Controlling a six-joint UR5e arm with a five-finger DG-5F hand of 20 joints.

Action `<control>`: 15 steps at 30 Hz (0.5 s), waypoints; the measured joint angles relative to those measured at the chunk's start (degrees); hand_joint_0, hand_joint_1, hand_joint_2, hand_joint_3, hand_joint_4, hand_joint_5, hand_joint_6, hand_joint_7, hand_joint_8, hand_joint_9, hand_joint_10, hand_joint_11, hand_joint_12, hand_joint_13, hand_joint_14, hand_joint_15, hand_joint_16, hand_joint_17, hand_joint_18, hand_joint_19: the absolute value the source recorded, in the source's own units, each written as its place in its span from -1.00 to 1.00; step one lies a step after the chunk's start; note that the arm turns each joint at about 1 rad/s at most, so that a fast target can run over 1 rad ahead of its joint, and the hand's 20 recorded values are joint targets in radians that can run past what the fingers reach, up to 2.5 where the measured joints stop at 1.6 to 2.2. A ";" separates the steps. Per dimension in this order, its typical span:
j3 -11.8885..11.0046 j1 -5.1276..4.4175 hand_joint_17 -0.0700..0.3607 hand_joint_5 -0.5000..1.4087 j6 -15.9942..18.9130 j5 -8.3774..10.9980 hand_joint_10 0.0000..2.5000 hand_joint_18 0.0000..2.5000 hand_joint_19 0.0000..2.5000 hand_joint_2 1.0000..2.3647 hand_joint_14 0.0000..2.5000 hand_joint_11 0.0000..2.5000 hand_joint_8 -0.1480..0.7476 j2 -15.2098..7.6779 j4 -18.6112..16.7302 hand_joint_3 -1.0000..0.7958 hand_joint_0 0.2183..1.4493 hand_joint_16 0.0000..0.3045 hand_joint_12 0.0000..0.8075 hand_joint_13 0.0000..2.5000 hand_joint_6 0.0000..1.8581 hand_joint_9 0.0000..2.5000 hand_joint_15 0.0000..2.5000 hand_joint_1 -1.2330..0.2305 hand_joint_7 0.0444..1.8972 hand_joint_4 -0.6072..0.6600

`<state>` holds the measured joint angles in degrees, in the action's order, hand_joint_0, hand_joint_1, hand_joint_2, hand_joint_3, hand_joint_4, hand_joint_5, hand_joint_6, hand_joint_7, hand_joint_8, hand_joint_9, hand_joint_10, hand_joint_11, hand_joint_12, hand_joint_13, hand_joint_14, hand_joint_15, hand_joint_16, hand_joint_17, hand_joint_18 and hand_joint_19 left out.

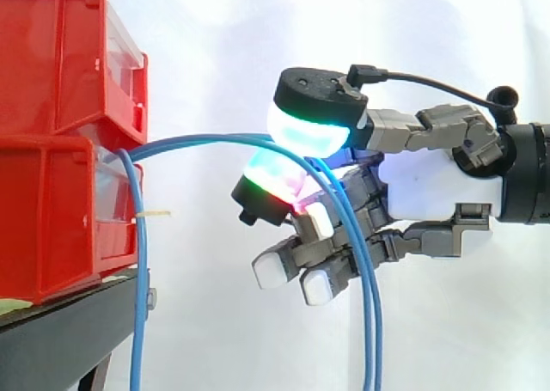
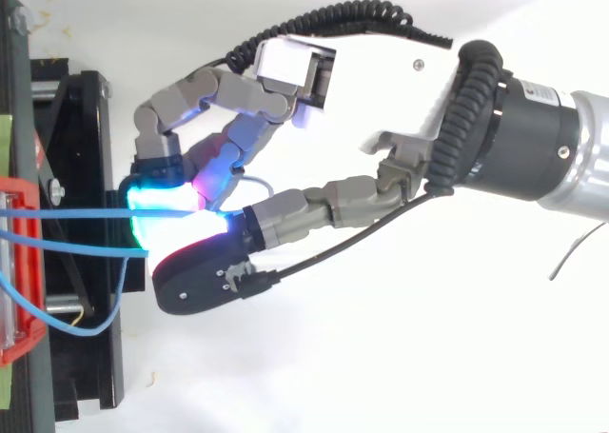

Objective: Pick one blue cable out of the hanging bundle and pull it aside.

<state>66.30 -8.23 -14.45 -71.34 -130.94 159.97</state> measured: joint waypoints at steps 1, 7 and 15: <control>0.00 0.02 -0.18 -0.65 -0.01 -0.05 -0.99 -0.33 -0.65 -1.00 -0.99 -0.36 -0.04 0.06 0.08 -0.44 -0.18 -0.69 -0.20 -0.35 0.00 -0.19 -0.66 -0.49 0.32 0.02; -0.03 0.09 -0.19 -0.63 -0.03 -0.22 -0.98 -0.32 -0.63 -1.00 -0.99 -0.34 -0.04 0.42 1.33 -0.44 -0.39 -0.70 -0.21 -0.34 -0.01 -0.15 -0.65 -0.49 0.22 0.18; -0.03 0.14 -0.08 -0.61 0.03 -0.21 -0.99 -0.30 -0.59 -1.00 -0.99 -0.37 0.06 0.48 1.85 -0.44 -0.59 -0.62 -0.10 -0.31 -0.03 -0.09 -0.63 0.24 0.19 0.21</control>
<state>66.27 -8.09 -14.42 -71.55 -130.46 161.82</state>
